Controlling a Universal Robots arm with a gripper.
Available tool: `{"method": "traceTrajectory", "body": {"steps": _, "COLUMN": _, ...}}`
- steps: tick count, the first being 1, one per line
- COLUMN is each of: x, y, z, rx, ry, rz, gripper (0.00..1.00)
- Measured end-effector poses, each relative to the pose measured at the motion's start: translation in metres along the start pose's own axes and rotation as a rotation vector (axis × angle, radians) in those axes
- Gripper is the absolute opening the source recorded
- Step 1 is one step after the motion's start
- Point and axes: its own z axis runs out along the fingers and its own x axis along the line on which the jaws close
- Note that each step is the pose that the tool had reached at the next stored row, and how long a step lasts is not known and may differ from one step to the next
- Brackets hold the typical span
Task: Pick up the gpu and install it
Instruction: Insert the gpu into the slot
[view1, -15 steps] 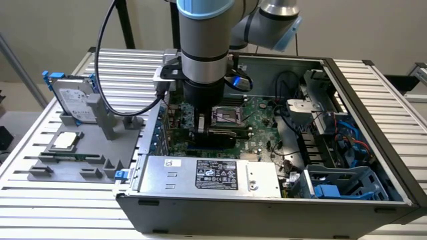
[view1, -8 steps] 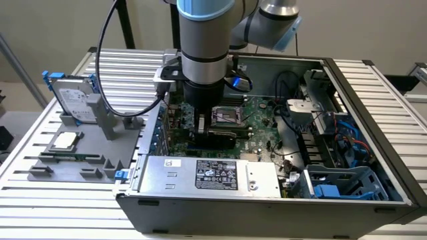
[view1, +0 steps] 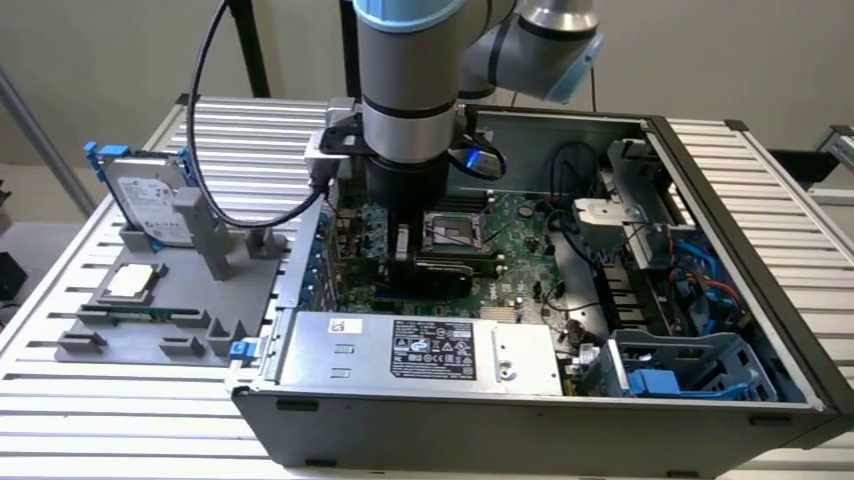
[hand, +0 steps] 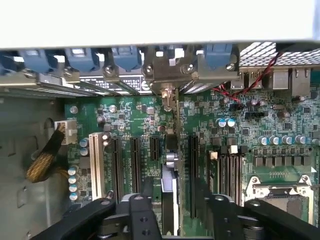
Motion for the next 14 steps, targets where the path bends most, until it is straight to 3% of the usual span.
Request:
{"method": "traceTrajectory", "body": {"steps": 9, "x": 0.000, "y": -0.0003, "z": -0.0406, "rx": -0.0002, "ry": 0.0005, "rz": 0.000, "gripper": 1.00}}
{"method": "traceTrajectory", "body": {"steps": 10, "x": 0.000, "y": -0.0003, "z": -0.0433, "rx": -0.0003, "ry": 0.0006, "rz": 0.000, "gripper": 0.00}}
{"method": "traceTrajectory", "body": {"steps": 14, "x": 0.000, "y": -0.0004, "z": -0.0447, "rx": -0.0001, "ry": 0.0002, "rz": 0.000, "gripper": 0.00}}
